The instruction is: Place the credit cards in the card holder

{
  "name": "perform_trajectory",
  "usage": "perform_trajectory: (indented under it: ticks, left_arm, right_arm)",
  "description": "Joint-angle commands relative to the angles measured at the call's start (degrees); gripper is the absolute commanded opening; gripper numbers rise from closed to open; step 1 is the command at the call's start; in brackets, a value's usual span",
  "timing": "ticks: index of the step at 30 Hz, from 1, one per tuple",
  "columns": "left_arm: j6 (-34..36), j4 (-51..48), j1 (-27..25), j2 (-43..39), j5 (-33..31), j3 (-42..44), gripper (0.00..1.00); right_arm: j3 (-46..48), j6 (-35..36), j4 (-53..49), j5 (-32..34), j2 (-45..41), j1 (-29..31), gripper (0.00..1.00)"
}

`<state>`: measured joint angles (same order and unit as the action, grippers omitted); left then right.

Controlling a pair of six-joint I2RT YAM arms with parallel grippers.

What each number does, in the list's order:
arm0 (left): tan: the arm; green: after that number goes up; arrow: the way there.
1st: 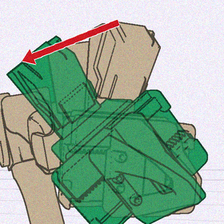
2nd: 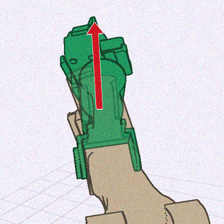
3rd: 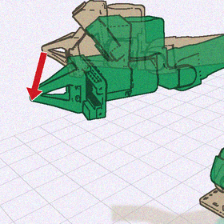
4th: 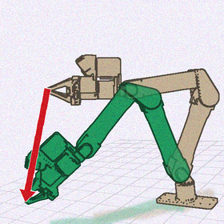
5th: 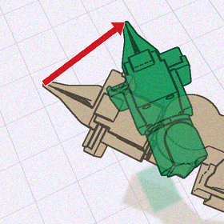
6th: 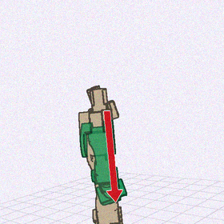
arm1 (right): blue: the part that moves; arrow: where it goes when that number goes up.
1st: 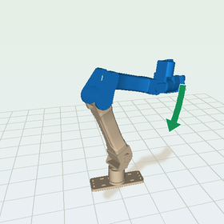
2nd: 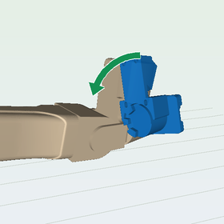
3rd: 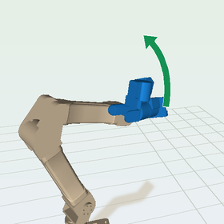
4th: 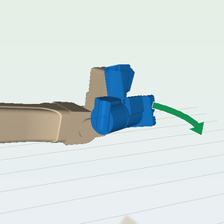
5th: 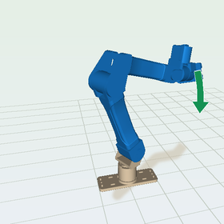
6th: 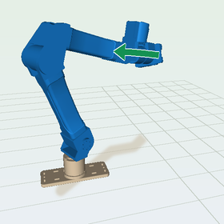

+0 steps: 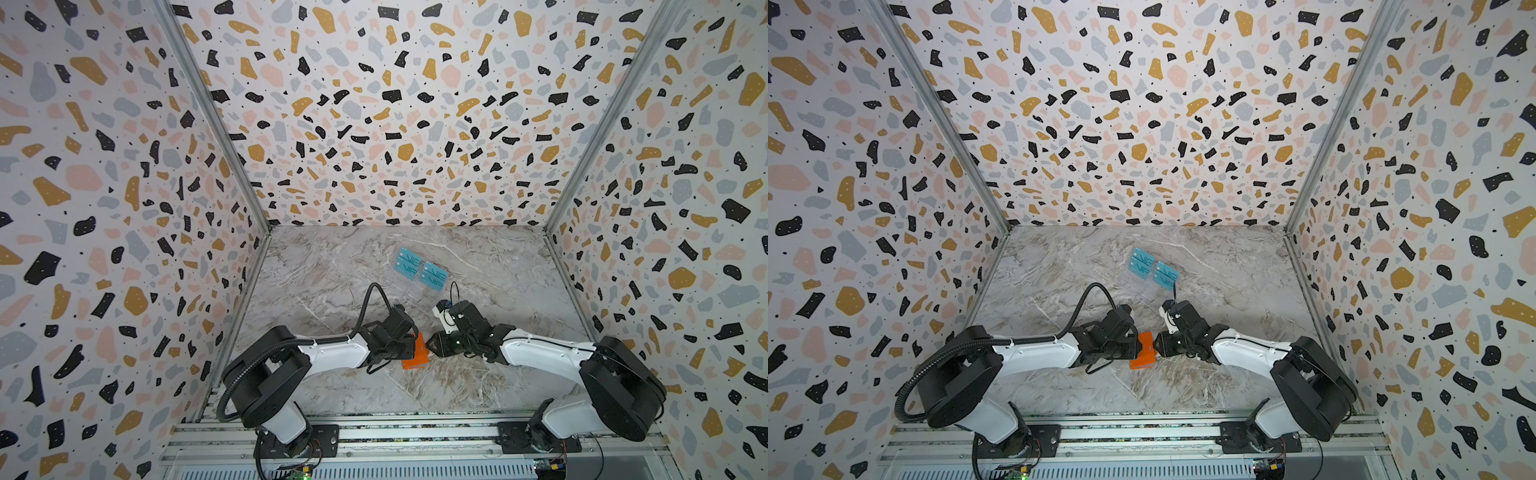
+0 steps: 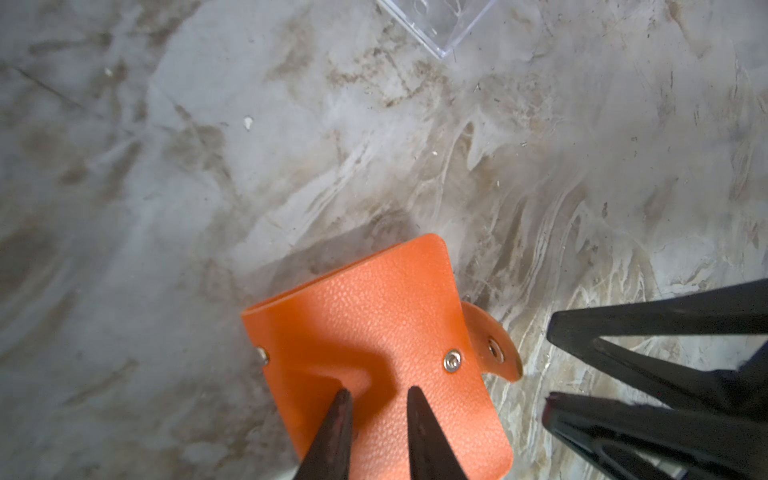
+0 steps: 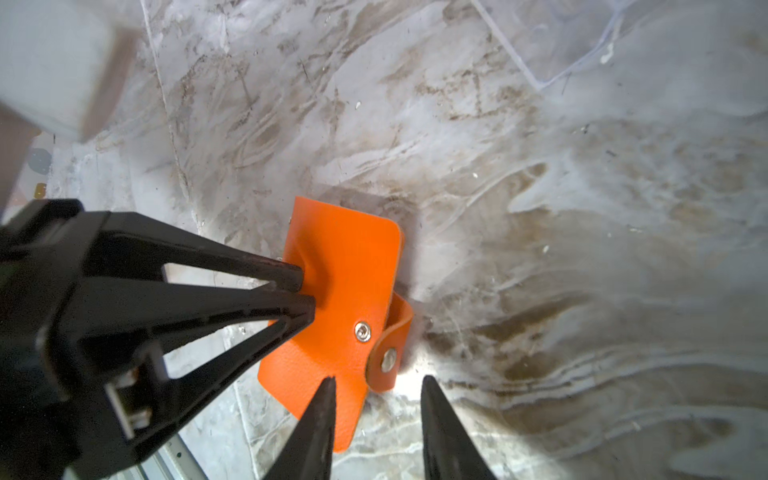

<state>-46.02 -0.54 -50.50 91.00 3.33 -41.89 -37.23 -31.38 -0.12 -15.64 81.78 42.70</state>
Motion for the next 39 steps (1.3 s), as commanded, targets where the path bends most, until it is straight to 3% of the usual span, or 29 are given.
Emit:
perform_trajectory:
  ticks: [1,10,13,18,23,33,39]
  left_arm:
    - [0.60,-5.95,-1.50,3.30,1.67,3.49,0.27]
    - [-1.34,-3.31,-2.58,3.32,1.93,5.75,0.27]
    - [-2.23,-2.36,-3.13,2.78,1.85,6.80,0.27]
    - [-2.41,-2.57,-3.29,2.25,1.15,7.52,0.27]
    - [-2.41,-2.37,-3.33,2.10,1.11,7.56,0.27]
    - [-2.19,-2.36,-3.38,1.55,0.88,7.57,0.27]
    - [-1.39,-2.97,-3.64,1.89,0.73,7.52,0.27]
  right_arm:
    - [-2.33,1.02,-2.47,-0.48,0.59,-0.07,0.36]
    - [-5.73,2.92,-4.94,-0.14,4.47,1.70,0.47]
    - [-7.45,3.44,-7.05,1.43,6.18,2.21,0.46]
    - [-8.18,3.16,-8.78,4.06,6.47,2.30,0.27]
    - [-8.95,3.69,-10.48,4.92,6.49,2.04,0.15]
    - [-7.25,3.48,-8.64,0.37,5.27,-0.35,0.00]
    - [-5.06,4.51,-5.67,-4.48,3.93,-2.79,0.00]
